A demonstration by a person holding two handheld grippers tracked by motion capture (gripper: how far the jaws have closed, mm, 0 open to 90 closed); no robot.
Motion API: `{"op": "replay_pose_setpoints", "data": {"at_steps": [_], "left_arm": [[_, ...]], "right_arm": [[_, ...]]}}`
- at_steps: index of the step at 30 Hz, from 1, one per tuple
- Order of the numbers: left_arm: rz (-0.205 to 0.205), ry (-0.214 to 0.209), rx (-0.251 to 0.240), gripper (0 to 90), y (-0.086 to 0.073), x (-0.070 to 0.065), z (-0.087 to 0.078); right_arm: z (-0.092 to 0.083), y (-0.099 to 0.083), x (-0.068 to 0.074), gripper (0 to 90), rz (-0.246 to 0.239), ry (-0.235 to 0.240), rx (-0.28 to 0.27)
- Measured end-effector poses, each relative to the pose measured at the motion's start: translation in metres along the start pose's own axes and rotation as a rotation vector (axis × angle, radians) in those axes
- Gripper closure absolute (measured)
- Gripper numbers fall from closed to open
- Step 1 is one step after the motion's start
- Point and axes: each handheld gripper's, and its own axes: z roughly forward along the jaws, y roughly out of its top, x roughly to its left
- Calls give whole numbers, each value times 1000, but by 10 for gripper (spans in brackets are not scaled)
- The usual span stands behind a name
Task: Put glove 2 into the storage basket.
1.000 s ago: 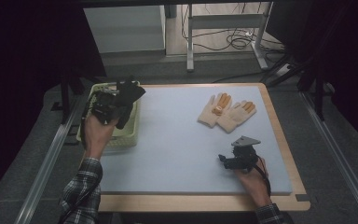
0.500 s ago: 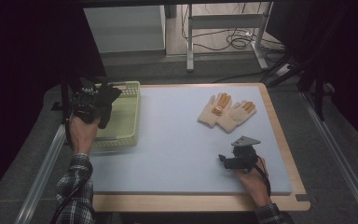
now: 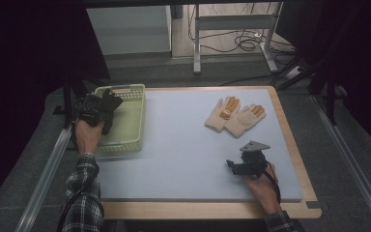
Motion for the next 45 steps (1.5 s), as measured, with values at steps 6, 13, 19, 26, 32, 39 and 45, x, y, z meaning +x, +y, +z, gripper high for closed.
{"op": "replay_pose_setpoints", "data": {"at_steps": [6, 13, 19, 26, 32, 39, 45], "left_arm": [[20, 14, 47, 697, 7, -5, 16], [39, -6, 63, 683, 4, -6, 18], [62, -19, 69, 671, 4, -7, 15], [51, 4, 110, 337, 5, -5, 16], [19, -20, 84, 137, 6, 1, -8], [-15, -71, -8, 266, 6, 4, -19], [-42, -179, -89, 173, 0, -3, -19]], "right_arm": [[0, 0, 0, 187, -3, -3, -1], [0, 0, 0, 186, -3, -3, -2], [0, 0, 0, 187, -4, -4, -2], [0, 0, 0, 187, -2, -2, -1], [0, 0, 1, 187, -5, -5, -1], [0, 0, 0, 186, -4, -4, -1], [0, 0, 0, 186, -3, -3, -1]]}}
